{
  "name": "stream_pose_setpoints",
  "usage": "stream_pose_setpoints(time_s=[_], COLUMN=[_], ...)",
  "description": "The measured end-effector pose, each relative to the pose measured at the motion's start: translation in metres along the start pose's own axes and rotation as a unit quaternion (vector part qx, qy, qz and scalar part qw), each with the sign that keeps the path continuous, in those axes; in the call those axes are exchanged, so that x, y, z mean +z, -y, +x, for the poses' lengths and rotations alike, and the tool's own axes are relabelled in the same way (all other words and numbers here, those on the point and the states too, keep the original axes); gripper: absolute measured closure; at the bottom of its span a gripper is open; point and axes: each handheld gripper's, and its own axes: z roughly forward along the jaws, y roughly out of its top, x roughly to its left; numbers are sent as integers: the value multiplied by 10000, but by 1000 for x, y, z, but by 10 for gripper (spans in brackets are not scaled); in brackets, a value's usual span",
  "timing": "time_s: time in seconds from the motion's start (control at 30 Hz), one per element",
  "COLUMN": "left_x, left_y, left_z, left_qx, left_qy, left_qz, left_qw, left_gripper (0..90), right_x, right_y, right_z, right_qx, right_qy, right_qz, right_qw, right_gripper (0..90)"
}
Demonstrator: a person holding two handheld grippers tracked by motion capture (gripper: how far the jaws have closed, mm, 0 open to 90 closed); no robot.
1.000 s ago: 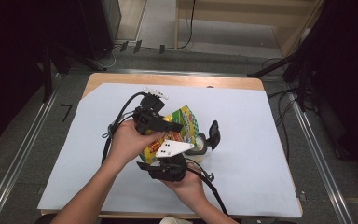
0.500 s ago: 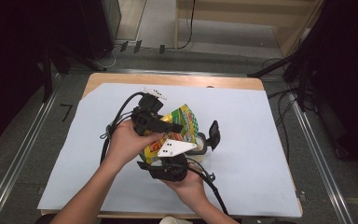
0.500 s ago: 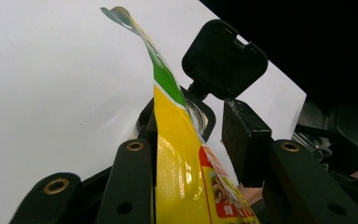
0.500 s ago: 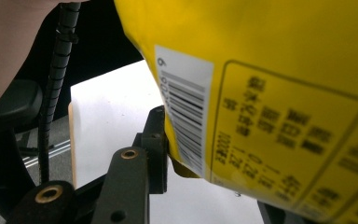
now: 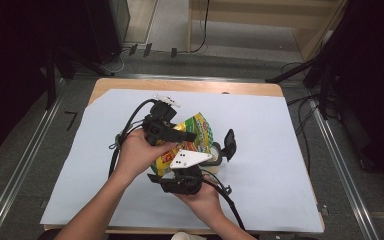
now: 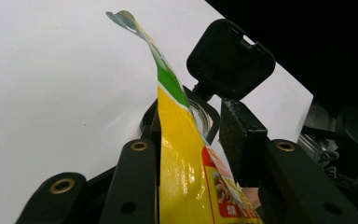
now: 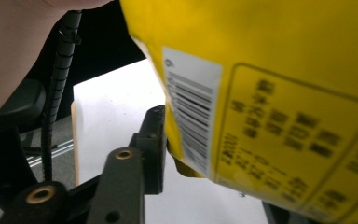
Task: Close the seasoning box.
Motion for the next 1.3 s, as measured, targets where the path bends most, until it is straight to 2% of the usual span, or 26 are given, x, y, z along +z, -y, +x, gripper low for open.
stream_pose_setpoints(time_s=[0.13, 0.2, 0.37, 0.5, 0.63, 0.73, 0.87, 1.0, 1.13, 1.3], left_x=[1, 1, 2, -3, -3, 0, 2, 3, 5, 6], left_y=[0, 0, 0, -2, -3, -3, -3, -4, -5, -6], left_z=[0, 0, -1, -3, -6, -5, -6, -7, -8, -9], left_qx=[-4, -9, 41, 9, 126, 145, 307, 302, 397, 385], left_qy=[-34, -40, -48, 119, 70, 47, -95, -164, -215, -211], left_qz=[18, 24, 0, -125, -117, -92, -42, 84, 197, 257], left_qw=[10000, 10000, 10000, 9999, 9998, 9998, 9995, 9994, 9988, 9987], left_gripper=[686, 688, 686, 664, 669, 681, 715, 784, 849, 875], right_x=[1, 2, 2, 1, 0, 0, 0, 1, 3, 5], right_y=[0, 1, 0, -1, -1, 1, 1, 2, 2, 2], right_z=[1, 2, 2, 2, 1, 0, -2, -1, 2, 4], right_qx=[-89, -113, -21, -9, 123, 190, 206, 95, -65, -257], right_qy=[59, 105, 168, 184, 49, 47, 73, 130, 112, 142], right_qz=[43, 76, 154, 35, -97, -102, -51, 10, 143, 282], right_qw=[9999, 9999, 9997, 9998, 9999, 9998, 9997, 9999, 9998, 9992], right_gripper=[593, 634, 652, 655, 658, 659, 660, 650, 603, 556])
